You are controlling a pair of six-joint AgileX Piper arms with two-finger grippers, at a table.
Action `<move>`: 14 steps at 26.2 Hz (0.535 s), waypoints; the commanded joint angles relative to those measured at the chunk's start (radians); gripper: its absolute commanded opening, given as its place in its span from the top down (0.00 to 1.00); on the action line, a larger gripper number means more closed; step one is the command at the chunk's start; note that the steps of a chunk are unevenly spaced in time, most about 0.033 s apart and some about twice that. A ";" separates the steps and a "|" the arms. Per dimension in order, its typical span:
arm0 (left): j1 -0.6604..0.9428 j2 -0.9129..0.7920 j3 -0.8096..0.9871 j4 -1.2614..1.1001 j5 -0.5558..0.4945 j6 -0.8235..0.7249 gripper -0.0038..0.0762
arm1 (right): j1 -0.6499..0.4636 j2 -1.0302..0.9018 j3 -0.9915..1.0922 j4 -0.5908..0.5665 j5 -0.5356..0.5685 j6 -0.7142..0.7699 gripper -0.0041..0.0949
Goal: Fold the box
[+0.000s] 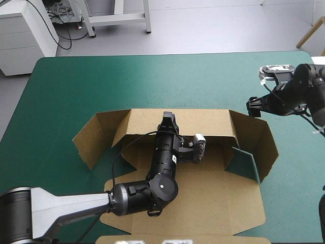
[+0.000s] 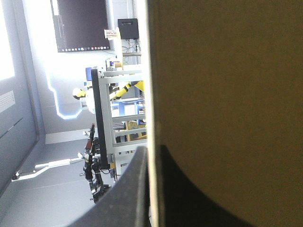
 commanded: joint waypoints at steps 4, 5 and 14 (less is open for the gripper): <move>-0.004 -0.041 -0.018 0.005 0.034 -0.014 0.96 | -0.008 -0.124 0.085 0.003 -0.021 0.022 0.05; -0.004 -0.041 -0.018 0.005 0.034 -0.014 0.96 | -0.008 -0.140 0.105 0.005 -0.021 0.025 0.05; -0.004 -0.041 -0.018 0.006 0.032 -0.014 0.96 | -0.008 -0.370 0.379 0.093 -0.199 0.055 0.05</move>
